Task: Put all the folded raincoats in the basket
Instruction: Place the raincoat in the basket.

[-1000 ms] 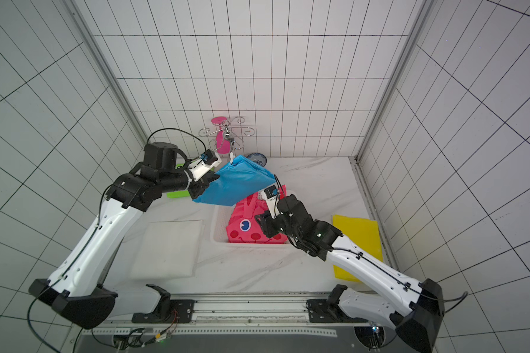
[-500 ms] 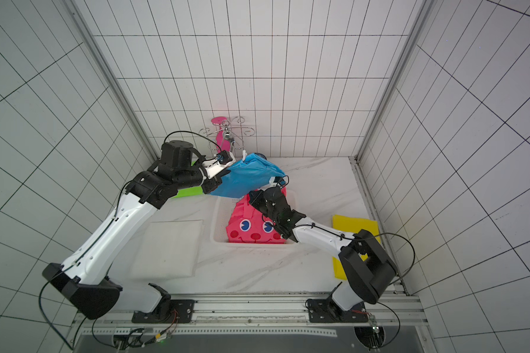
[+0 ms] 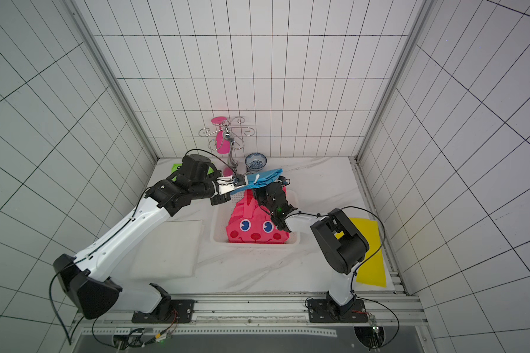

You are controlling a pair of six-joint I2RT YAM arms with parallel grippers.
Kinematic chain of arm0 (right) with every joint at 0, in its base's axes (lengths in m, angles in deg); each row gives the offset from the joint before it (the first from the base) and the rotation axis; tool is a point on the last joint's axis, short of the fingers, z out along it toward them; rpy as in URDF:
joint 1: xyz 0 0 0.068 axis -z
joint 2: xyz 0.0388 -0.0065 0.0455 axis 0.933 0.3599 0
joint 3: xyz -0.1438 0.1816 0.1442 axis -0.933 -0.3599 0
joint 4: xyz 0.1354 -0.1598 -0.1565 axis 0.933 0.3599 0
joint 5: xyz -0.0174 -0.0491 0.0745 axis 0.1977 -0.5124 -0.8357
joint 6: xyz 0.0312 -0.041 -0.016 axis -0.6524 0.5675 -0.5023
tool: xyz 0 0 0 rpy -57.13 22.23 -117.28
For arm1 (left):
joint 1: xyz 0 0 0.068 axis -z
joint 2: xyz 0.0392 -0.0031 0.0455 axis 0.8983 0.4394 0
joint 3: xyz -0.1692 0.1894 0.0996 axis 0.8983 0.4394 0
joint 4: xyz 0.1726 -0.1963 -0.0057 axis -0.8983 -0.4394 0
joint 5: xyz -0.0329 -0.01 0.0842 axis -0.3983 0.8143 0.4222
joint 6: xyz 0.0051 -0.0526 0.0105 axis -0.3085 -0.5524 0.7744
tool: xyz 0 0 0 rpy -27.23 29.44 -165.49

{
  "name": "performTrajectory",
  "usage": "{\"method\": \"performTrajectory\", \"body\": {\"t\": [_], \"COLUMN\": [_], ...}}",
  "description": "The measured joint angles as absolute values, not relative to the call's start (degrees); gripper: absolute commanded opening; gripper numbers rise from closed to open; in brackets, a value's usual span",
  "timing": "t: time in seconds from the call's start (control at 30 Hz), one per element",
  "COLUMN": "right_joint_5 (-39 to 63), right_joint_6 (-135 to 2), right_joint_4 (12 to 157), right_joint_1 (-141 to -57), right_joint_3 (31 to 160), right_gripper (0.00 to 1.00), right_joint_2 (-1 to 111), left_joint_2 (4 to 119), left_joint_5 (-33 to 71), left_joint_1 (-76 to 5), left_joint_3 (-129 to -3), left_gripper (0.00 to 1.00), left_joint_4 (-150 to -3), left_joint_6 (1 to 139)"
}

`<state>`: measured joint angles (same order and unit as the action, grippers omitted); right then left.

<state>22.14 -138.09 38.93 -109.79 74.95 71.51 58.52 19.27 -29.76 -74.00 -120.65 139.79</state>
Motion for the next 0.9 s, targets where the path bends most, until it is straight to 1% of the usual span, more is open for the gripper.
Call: {"method": "performTrajectory", "body": {"t": [0.17, 0.33, 0.5, 0.73, 0.9], "right_joint_5": [18.2, 12.4, 6.5, -2.8, -7.0], "right_joint_6": [-141.0, -139.8, -135.4, -132.0, -128.6], "right_joint_4": [39.7, 48.0, 56.5, 63.6, 69.9], "right_joint_1": [-106.9, -103.1, -99.1, -95.2, -94.8], "right_joint_3": [74.7, 72.5, 72.2, 72.0, 72.0], "right_gripper": [0.22, 0.33, 0.51, 0.59, 0.6], "right_joint_2": [71.0, 65.2, 59.0, 57.1, 55.9], "left_joint_2": [58.6, 58.2, 56.5, 55.9, 55.8], "left_joint_5": [24.1, 25.7, 25.8, 26.1, 25.5], "left_joint_1": [-26.1, -25.2, -24.6, -22.4, -21.7], "left_joint_3": [-67.2, -63.3, -59.5, -52.8, -49.8], "left_gripper": [0.0, 0.0, 0.0, 0.0, 0.0], "left_joint_4": [-117.9, -116.6, -114.6, -110.9, -107.9], "left_joint_6": [141.9, 142.0, 141.3, 140.5, 139.5]}}
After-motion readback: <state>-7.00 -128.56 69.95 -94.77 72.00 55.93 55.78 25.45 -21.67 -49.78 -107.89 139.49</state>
